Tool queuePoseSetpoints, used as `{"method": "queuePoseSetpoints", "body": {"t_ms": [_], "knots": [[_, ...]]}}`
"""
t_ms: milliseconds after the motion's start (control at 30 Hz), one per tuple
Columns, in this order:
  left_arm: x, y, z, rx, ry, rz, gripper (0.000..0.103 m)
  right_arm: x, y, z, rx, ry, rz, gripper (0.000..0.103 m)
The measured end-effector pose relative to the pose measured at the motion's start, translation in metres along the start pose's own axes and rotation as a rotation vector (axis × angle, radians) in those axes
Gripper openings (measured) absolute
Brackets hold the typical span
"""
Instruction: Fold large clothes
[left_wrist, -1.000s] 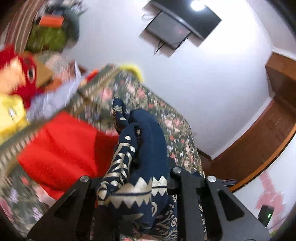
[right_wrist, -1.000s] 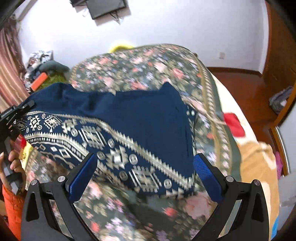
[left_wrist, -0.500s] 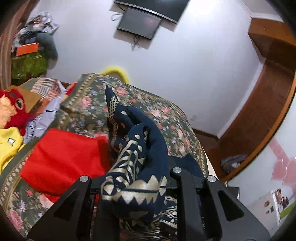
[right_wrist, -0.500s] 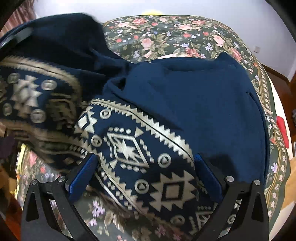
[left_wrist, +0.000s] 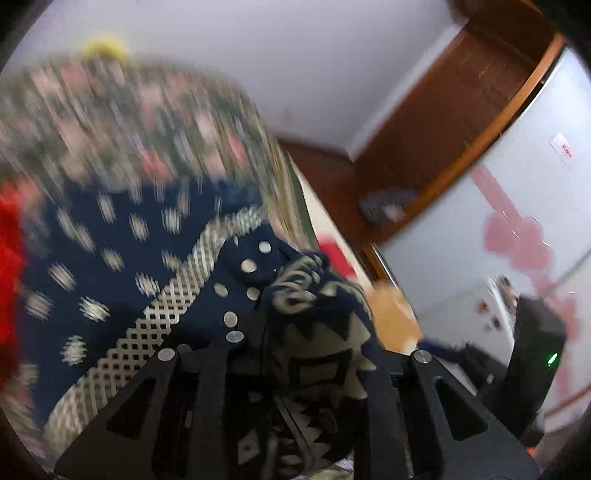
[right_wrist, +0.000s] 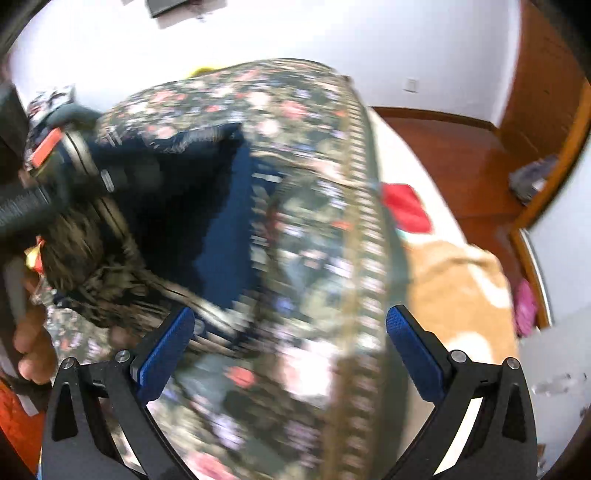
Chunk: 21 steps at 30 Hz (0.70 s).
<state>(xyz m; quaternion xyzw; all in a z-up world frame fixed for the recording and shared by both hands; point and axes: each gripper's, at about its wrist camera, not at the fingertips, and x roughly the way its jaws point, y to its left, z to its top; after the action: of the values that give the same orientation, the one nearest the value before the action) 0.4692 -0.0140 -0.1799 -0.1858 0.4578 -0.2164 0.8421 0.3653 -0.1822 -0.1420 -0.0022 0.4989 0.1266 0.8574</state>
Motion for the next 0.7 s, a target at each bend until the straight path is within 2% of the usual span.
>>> {"method": "queuePoseSetpoints", "body": {"t_ms": [33,67,167,333,400,433,467,500,600,700], "knots": [[0.016,0.002,-0.010,0.005,0.046,0.001,0.018,-0.001,-0.009,-0.004,0.019,0.004,-0.011,0.103],[0.023,0.001,-0.017,0.025,0.060,0.010,0.018,-0.003,-0.015,-0.006,0.032,0.007,-0.014,0.103],[0.025,-0.015,-0.037,0.142,0.062,0.050,0.018,-0.007,-0.024,-0.010,0.056,0.012,-0.014,0.103],[0.013,-0.018,-0.041,0.121,0.119,0.011,0.020,-0.017,-0.015,-0.015,0.043,-0.012,0.005,0.103],[0.005,-0.023,-0.047,0.152,0.132,0.008,0.034,-0.021,-0.014,-0.015,0.046,-0.027,0.022,0.103],[0.000,-0.027,-0.052,0.177,0.138,-0.016,0.050,-0.025,-0.010,-0.015,0.050,-0.036,0.038,0.103],[-0.007,-0.034,-0.058,0.205,0.142,-0.028,0.059,-0.028,-0.010,-0.017,0.053,-0.042,0.046,0.103],[-0.013,-0.036,-0.065,0.233,0.141,-0.022,0.061,-0.031,-0.008,-0.017,0.055,-0.051,0.058,0.103],[-0.029,-0.050,-0.082,0.325,0.131,0.064,0.062,-0.040,-0.001,-0.018,0.050,-0.075,0.079,0.103],[-0.051,-0.049,-0.096,0.357,0.099,0.110,0.062,-0.047,0.005,-0.018,0.065,-0.086,0.121,0.103]]}}
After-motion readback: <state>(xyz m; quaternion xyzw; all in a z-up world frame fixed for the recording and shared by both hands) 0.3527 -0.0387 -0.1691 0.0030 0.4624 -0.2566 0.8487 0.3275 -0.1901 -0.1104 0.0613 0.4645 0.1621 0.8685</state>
